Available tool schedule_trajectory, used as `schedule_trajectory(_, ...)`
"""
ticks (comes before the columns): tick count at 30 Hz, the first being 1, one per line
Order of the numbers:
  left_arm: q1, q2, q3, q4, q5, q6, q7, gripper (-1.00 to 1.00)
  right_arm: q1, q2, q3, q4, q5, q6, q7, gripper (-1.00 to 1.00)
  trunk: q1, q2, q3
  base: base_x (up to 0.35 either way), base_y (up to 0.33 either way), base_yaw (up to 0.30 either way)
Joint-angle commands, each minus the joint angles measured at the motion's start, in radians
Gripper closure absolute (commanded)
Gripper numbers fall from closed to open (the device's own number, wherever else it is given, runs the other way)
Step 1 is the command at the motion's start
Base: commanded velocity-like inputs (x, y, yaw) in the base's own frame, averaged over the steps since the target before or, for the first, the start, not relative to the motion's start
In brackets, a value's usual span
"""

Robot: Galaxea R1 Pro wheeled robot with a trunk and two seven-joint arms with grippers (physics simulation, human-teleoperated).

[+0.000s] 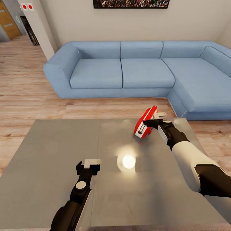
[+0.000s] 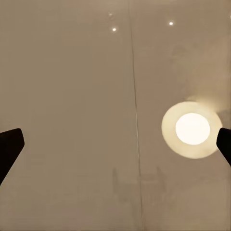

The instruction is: Turn on the radio receiver that's on the table in the living room.

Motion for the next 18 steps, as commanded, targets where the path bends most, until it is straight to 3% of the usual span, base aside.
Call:
schedule_trajectory(1, 0.0, 0.0, 0.0, 0.0, 0.0, 0.0, 0.0, -1.0, 0.0, 0.0, 0.0, 0.0, 0.0, 0.0, -0.009, -1.0, 0.0, 0.0, -0.002, 0.0, 0.0, 0.0)
schedule_trajectory(6, 0.0, 0.0, 0.0, 0.0, 0.0, 0.0, 0.0, -1.0, 0.0, -0.001, -0.001, -0.001, 0.001, -0.003, -0.045, -1.0, 0.0, 0.0, -0.01, 0.0, 0.0, -0.047)
schedule_trajectory(18, 0.0, 0.0, -0.001, 0.0, 0.0, 0.0, 0.0, -1.0, 0.0, -0.002, 0.006, -0.002, 0.001, -0.057, -0.049, -1.0, 0.0, 0.0, -0.018, 0.0, 0.0, -0.031)
